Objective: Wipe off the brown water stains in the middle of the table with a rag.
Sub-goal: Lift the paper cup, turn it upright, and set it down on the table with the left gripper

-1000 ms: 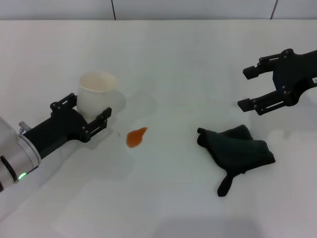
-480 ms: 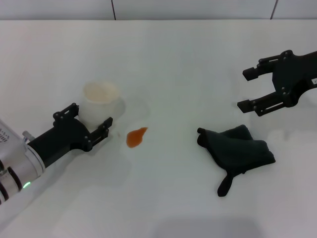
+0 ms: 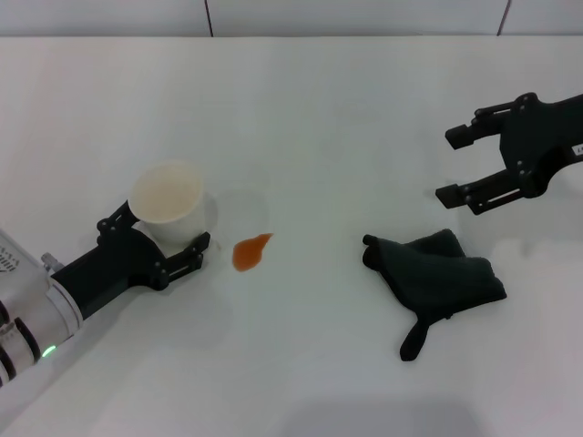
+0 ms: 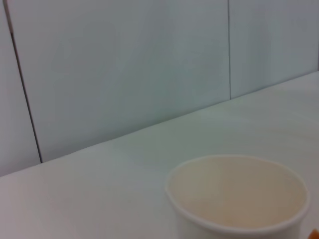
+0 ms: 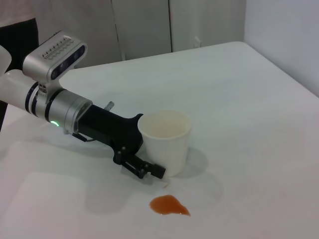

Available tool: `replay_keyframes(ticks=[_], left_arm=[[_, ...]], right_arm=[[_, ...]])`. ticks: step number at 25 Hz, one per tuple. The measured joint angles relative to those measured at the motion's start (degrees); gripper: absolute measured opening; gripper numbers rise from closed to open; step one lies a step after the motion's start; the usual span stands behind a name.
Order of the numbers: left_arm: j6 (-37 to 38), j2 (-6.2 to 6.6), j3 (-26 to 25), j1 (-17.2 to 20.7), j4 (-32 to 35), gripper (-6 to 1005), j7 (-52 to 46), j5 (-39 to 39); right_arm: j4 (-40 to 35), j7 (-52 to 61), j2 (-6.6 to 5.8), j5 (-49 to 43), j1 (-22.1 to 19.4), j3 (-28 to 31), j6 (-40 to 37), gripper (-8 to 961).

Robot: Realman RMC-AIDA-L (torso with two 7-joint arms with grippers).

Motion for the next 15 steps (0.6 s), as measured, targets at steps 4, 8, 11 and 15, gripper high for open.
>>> replay_keyframes(ticks=[4,8,11,15], left_arm=[[-0.18,0.06,-0.34,-0.46,0.1,878,-0.29,-0.3],[-0.3,0.1,-0.4,-1.65,0.02,877,-0.44,-1.16],[-1.46,0.16,-0.24,-2.92,-0.08,876,-1.43,-1.01],[-3.15,0.18,-0.04,-4.2,-0.52,875,-2.52,-0.35]], right_arm=[[0.0,-0.02,0.03,0.0,-0.02,-0.4,0.01,840],[0.0,-0.16,0.25,0.03,-0.03,-0.42,0.01,839],[-0.01,-0.27,0.33,0.12,-0.03,-0.68,0.02,839],[0.0,-0.25,0.39,0.42,0.08,-1.18,0.14,839]])
